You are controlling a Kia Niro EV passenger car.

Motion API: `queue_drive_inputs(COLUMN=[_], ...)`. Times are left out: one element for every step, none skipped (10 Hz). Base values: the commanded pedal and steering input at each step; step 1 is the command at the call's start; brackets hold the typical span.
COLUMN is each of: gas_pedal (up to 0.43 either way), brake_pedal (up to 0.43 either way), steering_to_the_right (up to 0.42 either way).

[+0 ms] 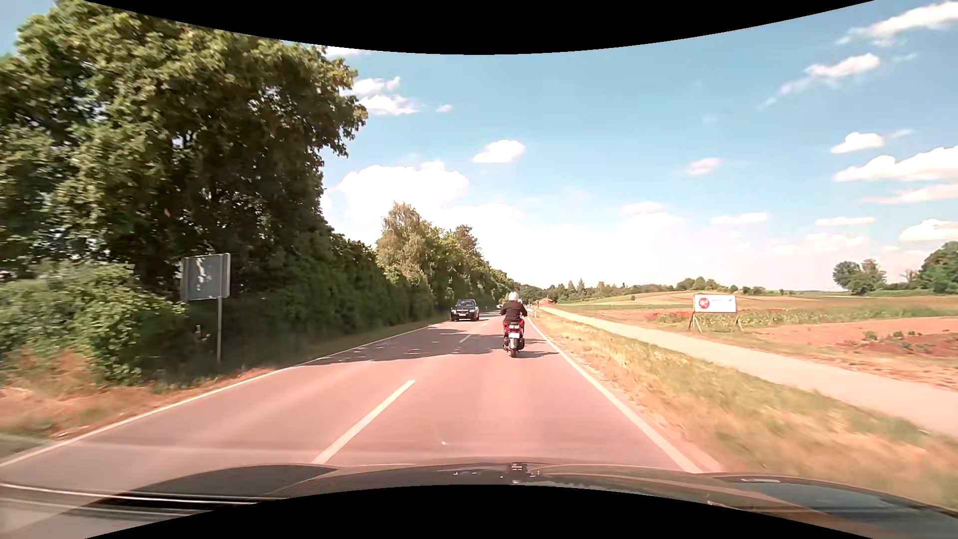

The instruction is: Follow the waypoints while adhering to traffic rules and regulations

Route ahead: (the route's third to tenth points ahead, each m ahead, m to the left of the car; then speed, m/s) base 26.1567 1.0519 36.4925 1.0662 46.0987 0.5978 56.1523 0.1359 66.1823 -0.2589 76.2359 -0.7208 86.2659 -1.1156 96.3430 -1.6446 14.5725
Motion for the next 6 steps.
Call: queue_drive_inputs(gas_pedal=[0.189, 0.189, 0.189, 0.189, 0.177, 0.169], brake_pedal=[0.012, 0.012, 0.012, 0.012, 0.012, 0.012], steering_to_the_right=[0.006, 0.008, 0.009, 0.009, 0.008, 0.006])
